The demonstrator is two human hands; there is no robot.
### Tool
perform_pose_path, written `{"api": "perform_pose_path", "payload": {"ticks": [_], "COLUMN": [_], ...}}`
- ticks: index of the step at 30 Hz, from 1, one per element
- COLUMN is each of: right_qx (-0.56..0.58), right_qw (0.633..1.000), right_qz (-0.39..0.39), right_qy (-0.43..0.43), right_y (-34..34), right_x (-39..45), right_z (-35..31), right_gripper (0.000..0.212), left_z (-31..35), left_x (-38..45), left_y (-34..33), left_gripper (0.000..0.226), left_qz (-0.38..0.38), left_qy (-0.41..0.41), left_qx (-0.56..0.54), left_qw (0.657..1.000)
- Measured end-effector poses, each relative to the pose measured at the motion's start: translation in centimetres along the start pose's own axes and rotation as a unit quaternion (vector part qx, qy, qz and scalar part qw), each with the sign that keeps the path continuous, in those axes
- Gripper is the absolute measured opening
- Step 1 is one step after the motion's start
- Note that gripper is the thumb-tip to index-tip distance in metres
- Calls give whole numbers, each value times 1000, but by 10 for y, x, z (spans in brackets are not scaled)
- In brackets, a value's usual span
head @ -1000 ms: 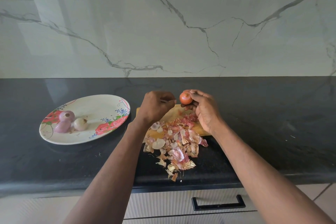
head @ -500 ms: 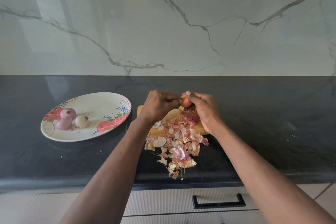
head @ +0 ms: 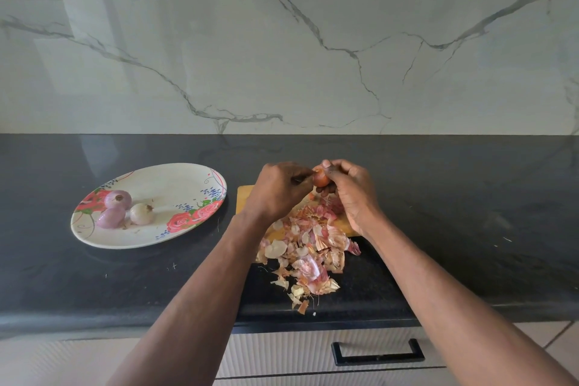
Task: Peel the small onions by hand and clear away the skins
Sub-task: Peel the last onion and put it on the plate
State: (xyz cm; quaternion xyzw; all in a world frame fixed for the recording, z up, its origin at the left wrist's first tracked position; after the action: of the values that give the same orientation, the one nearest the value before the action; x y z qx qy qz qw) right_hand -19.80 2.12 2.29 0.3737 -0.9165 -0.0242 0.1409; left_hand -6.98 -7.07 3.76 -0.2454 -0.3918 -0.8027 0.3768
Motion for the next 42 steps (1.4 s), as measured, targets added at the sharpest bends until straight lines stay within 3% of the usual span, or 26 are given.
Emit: {"api": "perform_pose_path", "payload": {"ticks": [10, 18, 23, 36, 39, 42], "right_qx": [-25, 37, 69, 154, 174, 184], "right_qw": [999, 996, 993, 982, 977, 975], "right_qz": [-34, -78, -95, -105, -112, -120], "right_qy": [18, 0, -9, -41, -40, -45], "right_y": [-4, -4, -3, -1, -1, -1], "right_x": [0, -1, 1, 3, 3, 2], "right_z": [1, -2, 0, -5, -7, -7], "right_gripper": [14, 13, 19, 23, 23, 23], "left_z": [-2, -3, -4, -10, -16, -16], "left_x": [1, 1, 2, 4, 4, 3], "left_y": [-1, 5, 7, 15, 13, 10], "left_gripper": [16, 48, 26, 26, 13, 29], "left_qz": [11, 39, 47, 100, 62, 30], "left_qy": [11, 16, 26, 57, 89, 103], "left_qx": [36, 31, 31, 36, 48, 35], "left_qw": [999, 999, 998, 993, 993, 994]}}
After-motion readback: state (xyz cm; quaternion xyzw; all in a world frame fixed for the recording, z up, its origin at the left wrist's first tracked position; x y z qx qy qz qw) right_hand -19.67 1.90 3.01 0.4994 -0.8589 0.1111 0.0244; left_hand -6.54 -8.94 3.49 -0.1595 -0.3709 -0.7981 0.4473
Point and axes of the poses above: each hand's wrist, its own x-axis towards the middle knuckle, its own y-axis out of the back of the hand, z = x × y, the point moved 3 cm from there along x, towards the middle knuckle, and after that the axes turned 11 degrees about -x, right-handed, at the moved point
